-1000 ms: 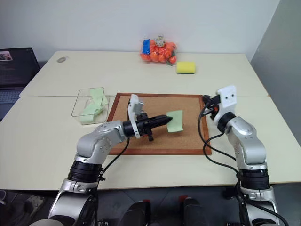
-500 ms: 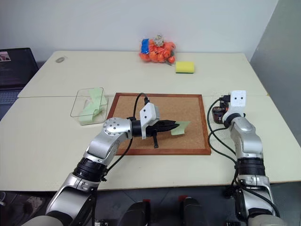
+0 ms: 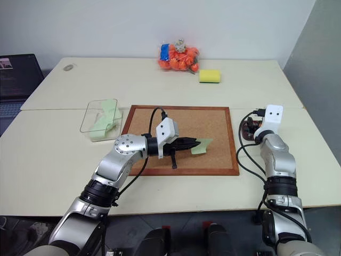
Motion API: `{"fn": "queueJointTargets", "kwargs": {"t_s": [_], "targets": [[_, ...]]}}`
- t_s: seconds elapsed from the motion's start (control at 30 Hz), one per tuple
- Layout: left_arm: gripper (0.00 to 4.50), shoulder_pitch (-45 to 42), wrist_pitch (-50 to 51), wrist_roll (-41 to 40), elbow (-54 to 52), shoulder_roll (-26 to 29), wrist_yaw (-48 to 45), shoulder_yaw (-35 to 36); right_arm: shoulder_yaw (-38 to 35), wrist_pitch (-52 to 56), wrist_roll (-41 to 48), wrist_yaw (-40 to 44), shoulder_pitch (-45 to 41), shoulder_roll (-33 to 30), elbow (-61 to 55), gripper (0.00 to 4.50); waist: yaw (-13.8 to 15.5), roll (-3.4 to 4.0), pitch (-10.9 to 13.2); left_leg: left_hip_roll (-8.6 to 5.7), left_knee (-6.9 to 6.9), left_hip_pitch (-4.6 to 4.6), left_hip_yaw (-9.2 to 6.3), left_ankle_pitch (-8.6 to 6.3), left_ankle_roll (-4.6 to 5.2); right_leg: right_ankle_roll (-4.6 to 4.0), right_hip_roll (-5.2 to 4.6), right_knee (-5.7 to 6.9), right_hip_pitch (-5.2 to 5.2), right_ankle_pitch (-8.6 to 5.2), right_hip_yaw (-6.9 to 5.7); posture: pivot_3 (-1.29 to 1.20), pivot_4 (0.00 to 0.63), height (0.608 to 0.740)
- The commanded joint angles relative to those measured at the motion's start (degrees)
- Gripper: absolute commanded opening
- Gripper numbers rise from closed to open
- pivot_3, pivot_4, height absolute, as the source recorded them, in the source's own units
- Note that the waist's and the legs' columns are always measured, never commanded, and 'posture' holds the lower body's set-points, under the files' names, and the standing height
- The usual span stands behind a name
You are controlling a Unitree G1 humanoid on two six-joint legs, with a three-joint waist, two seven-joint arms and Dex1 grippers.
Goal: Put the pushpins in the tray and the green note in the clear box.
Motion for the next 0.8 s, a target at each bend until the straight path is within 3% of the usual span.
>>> {"fn": "queueJointTargets", "kwargs": {"t_s": [0.03, 0.1, 0.33, 0.47, 0.67, 0.8], "targets": [[0.0, -0.7, 0.2, -0.6, -2.5, -0.2, -0.1, 1.2, -0.5, -0.3, 0.0, -0.1, 0.3, -0.5, -3.2, 3.93, 0.0, 0.0, 0.0, 0.0, 0.0, 0.0, 0.0, 0.0, 0.0, 0.0, 0.0, 0.0, 0.0, 0.0, 0.01, 0.0, 0.15, 0.74], [0.0, -0.6, 0.3, -0.6, -2.6, -0.2, 0.1, 1.3, 0.9, -0.2, 0.1, 2.1, 1.9, -0.8, -6.1, 4.44, 0.0, 0.0, 0.0, 0.0, 0.0, 0.0, 0.0, 0.0, 0.0, 0.0, 0.0, 0.0, 0.0, 0.0, 0.0, 0.0, 0.15, 0.74], [0.0, -0.4, 2.0, -1.2, -3.3, -0.3, 4.3, 4.8, 7.0, 2.1, 4.8, 16.0, 9.2, -3.0, -22.2, 4.44, -0.1, 0.01, 0.0, 0.0, 0.01, 0.0, -0.02, 0.0, 0.0, 0.01, 0.0, 0.01, -0.01, 0.0, 0.0, 0.0, 0.15, 0.74], [0.0, -0.1, 4.8, -2.3, -5.2, 1.0, 10.0, 11.2, 8.9, 5.4, 10.2, 23.2, 10.7, -4.3, -31.3, 4.44, -0.1, 0.03, 0.0, 0.03, 0.03, 0.0, -0.07, 0.0, 0.0, 0.01, 0.04, 0.04, -0.01, 0.0, -0.04, 0.0, 0.15, 0.74], [0.0, 1.0, 6.0, 2.5, -6.7, 3.5, 26.6, 22.1, 12.4, 10.9, 18.1, 29.0, 7.4, -3.0, -37.5, 4.44, -0.2, 0.03, 0.0, 0.1, 0.02, 0.02, -0.11, 0.0, 0.0, 0.01, 0.09, 0.04, -0.01, 0.0, -0.05, 0.0, 0.15, 0.74], [0.0, 1.5, 5.5, 10.3, -5.8, 2.3, 45.9, 29.0, 14.7, 10.1, 19.3, 31.0, 5.9, -0.7, -36.5, 4.44, 0.2, -0.01, 0.1, 0.05, 0.05, 0.01, -0.11, 0.0, 0.0, 0.02, 0.02, 0.03, 0.01, 0.01, -0.06, 0.0, 0.15, 0.74]]}}
